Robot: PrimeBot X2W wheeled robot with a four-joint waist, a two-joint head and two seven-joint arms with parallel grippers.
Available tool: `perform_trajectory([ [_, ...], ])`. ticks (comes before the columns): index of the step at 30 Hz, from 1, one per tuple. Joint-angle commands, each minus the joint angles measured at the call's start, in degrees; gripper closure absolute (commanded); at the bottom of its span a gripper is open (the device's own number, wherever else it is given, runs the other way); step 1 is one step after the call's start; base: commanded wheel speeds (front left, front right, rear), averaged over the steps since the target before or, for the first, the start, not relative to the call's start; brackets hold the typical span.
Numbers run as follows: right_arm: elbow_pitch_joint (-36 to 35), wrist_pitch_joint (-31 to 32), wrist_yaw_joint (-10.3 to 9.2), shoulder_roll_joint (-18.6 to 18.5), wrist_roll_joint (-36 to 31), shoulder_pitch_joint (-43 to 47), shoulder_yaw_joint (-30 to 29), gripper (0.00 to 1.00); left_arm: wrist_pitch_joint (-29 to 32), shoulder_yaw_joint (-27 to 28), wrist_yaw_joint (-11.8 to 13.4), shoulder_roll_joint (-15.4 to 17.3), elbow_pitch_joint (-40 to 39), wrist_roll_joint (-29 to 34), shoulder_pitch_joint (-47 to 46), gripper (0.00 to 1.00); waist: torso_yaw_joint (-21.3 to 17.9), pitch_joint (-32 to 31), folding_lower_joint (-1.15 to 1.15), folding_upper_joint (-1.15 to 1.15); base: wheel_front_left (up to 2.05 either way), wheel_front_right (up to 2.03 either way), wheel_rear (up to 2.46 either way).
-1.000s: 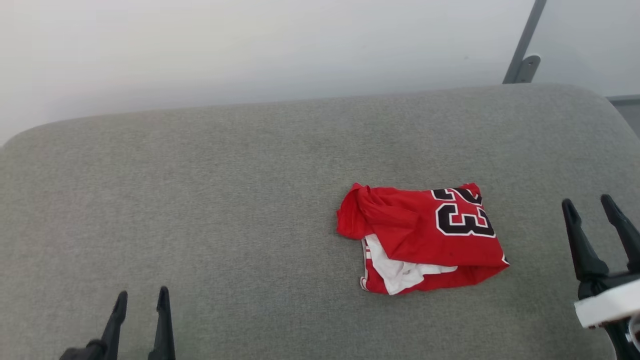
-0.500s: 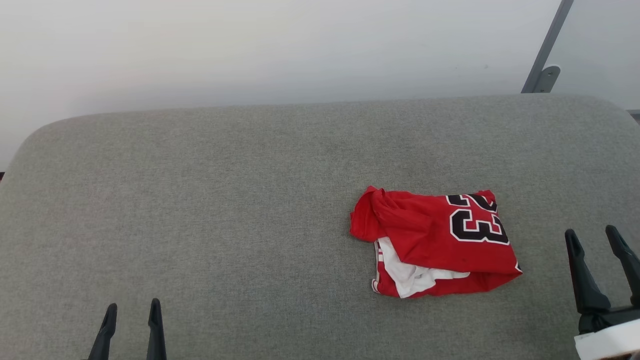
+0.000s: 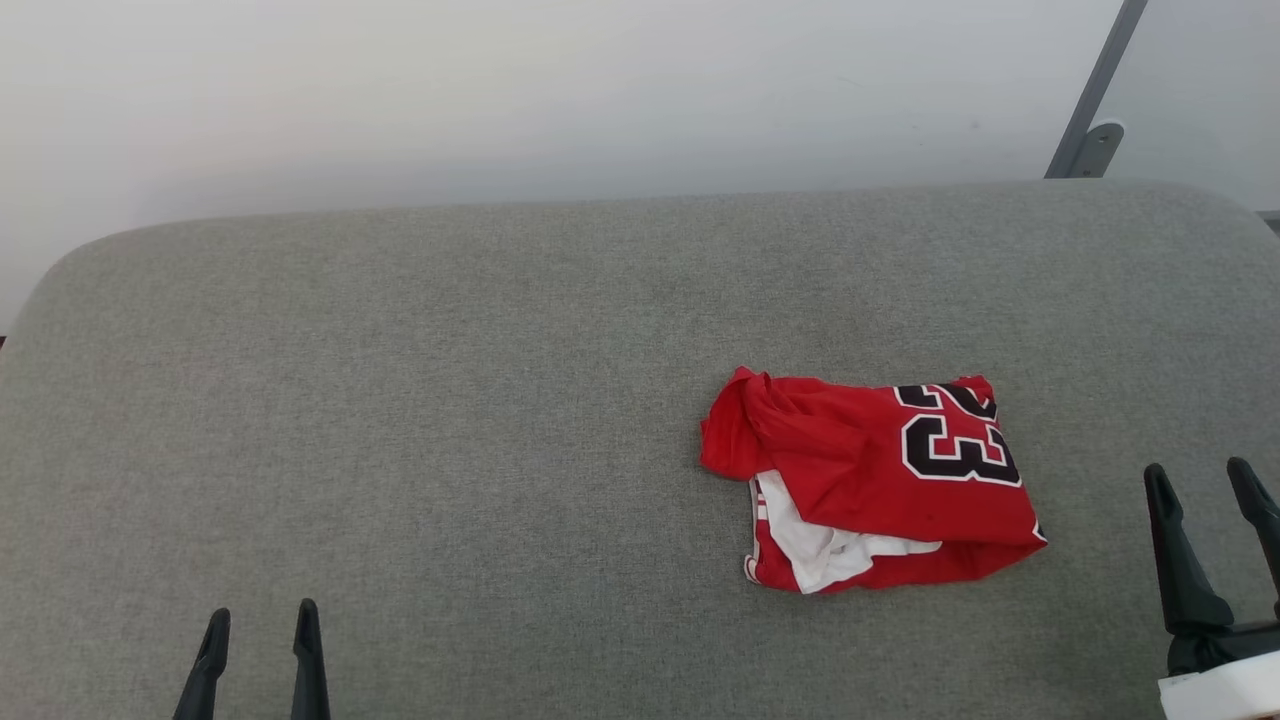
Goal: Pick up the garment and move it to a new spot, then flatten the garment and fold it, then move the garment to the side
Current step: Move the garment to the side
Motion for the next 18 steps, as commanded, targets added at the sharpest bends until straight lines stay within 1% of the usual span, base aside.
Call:
perform_trajectory([
  [1, -0.3, 0.2, -0.02, 0.3, -0.4, 0.3, 0.0, 0.0, -0.3, 0.0, -0.1, -0.1, -0.2, 0.3, 0.5, 0.0, 0.0, 0.0, 0.0, -0.01, 0.0, 0.0, 0.0],
  [5, -0.4, 1.0, -0.02, -0.1, -0.4, -0.8, 0.0, 0.0, -0.3, -0.9, -0.1, -0.1, -0.1, 0.1, -0.6, 0.0, 0.2, 0.5, 0.0, -0.01, 0.0, 0.0, 0.0],
  [8, 0.7, 4.8, -0.02, -1.2, 0.4, -2.9, 1.3, 0.0, -0.3, -2.1, 0.1, -0.1, 0.6, -0.6, -2.4, 0.0, 0.5, 1.6, 0.0, -0.01, 0.0, 0.0, 0.0],
  [12, 3.3, 13.8, -0.02, -4.6, 2.5, -8.5, 5.0, 0.0, -0.3, -4.3, 0.2, -0.1, 1.9, -0.9, -5.7, 0.0, 1.1, 4.0, 0.0, -0.01, 0.0, 0.0, 0.0],
  [14, 4.4, 19.6, -0.02, -7.7, 3.5, -11.6, 8.0, 0.0, -0.3, -5.5, 0.2, -0.1, 2.7, -0.8, -8.0, 0.0, 1.7, 5.7, 0.0, -0.01, 0.0, 0.0, 0.0],
  [18, 5.8, 31.4, -0.02, -14.0, 8.5, -17.7, 12.4, 0.0, -0.3, -7.7, 0.2, 0.0, 4.3, -0.4, -12.5, 0.0, 3.4, 8.5, 0.0, -0.01, 0.0, 0.0, 0.0],
])
